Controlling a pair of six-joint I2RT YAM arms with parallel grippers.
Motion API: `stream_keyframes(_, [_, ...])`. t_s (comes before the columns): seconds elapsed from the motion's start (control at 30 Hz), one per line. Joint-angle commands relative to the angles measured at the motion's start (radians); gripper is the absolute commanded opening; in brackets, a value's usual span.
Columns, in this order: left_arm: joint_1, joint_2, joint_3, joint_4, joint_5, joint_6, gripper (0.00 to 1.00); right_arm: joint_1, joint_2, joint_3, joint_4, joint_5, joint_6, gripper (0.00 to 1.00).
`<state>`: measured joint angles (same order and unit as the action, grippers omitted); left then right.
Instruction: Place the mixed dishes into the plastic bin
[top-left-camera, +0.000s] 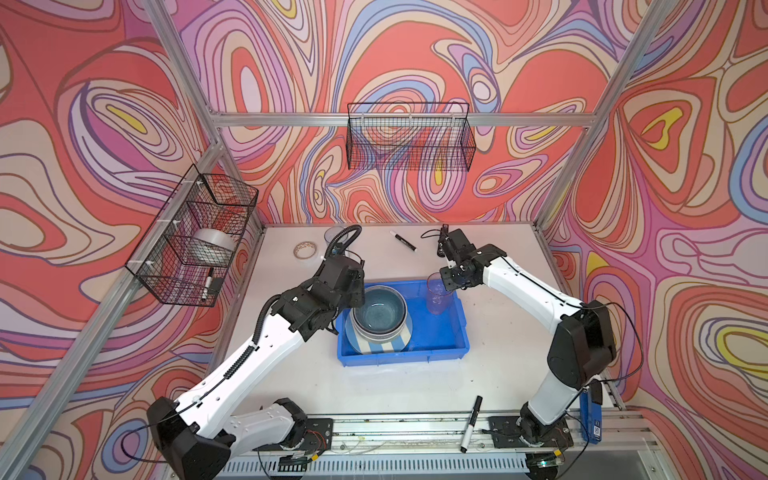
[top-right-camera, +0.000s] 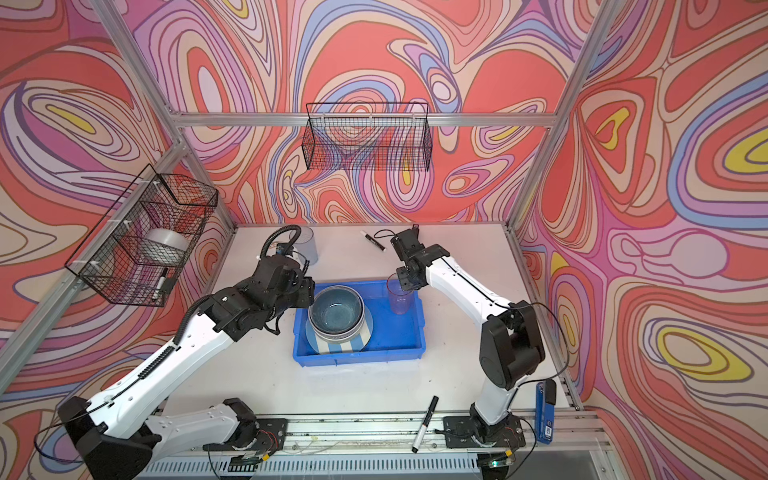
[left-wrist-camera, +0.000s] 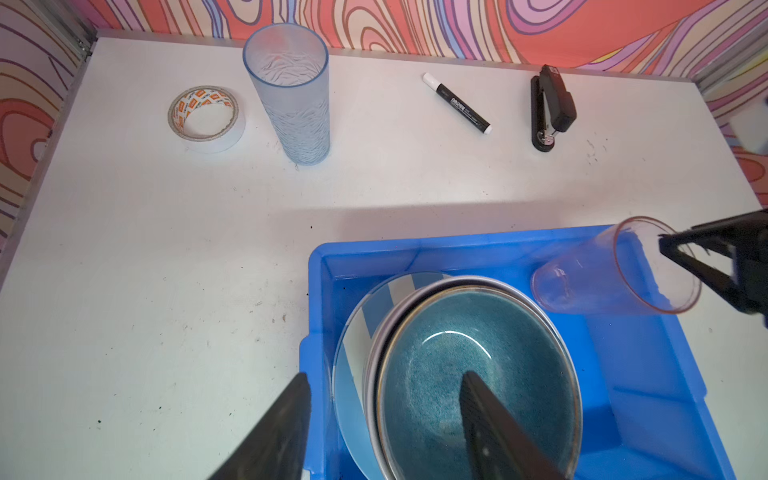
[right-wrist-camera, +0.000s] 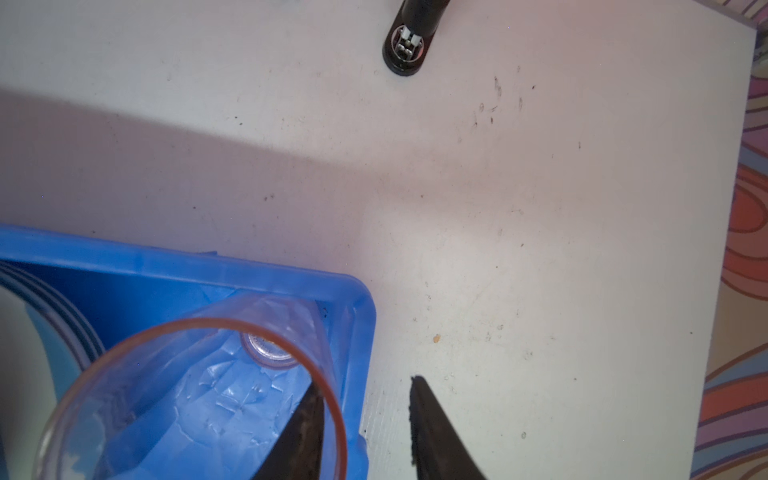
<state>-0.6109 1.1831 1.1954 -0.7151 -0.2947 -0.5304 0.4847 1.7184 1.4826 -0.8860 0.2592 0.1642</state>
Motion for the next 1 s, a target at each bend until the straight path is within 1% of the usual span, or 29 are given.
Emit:
stream_keyframes(0.0, [0.045, 0.032, 0.04, -0.006, 0.04, 0.017, 0.61, -0.005, -0.083, 0.005, 0.023, -0.047, 0.001, 0.46])
stream_keyframes(0.13, [0.124, 0.092, 0.083, 0.014, 0.089, 0.042, 0.61, -0.005, -0.154, -0.038, 0.064, -0.103, -0.002, 0.59])
stream_keyframes(0.3, [0.235, 0.181, 0.157, 0.045, 0.173, 0.066, 0.61, -0.005, -0.234, -0.091, 0.096, -0.144, -0.002, 0.64])
stream_keyframes(0.47, [0.34, 0.315, 0.257, 0.052, 0.241, 0.074, 0.6, -0.005, -0.317, -0.161, 0.144, -0.195, -0.011, 0.65])
stream_keyframes(0.63, [0.418, 0.471, 0.387, 0.033, 0.299, 0.078, 0.54, -0.005, -0.395, -0.239, 0.195, -0.243, -0.018, 0.67])
stream_keyframes(0.83, [0.465, 0.657, 0.561, -0.013, 0.294, 0.093, 0.51, -0.005, -0.451, -0.301, 0.214, -0.261, -0.02, 0.67])
stream_keyframes(0.97, [0.476, 0.759, 0.667, -0.021, 0.267, 0.101, 0.51, -0.005, -0.479, -0.344, 0.232, -0.281, -0.015, 0.67])
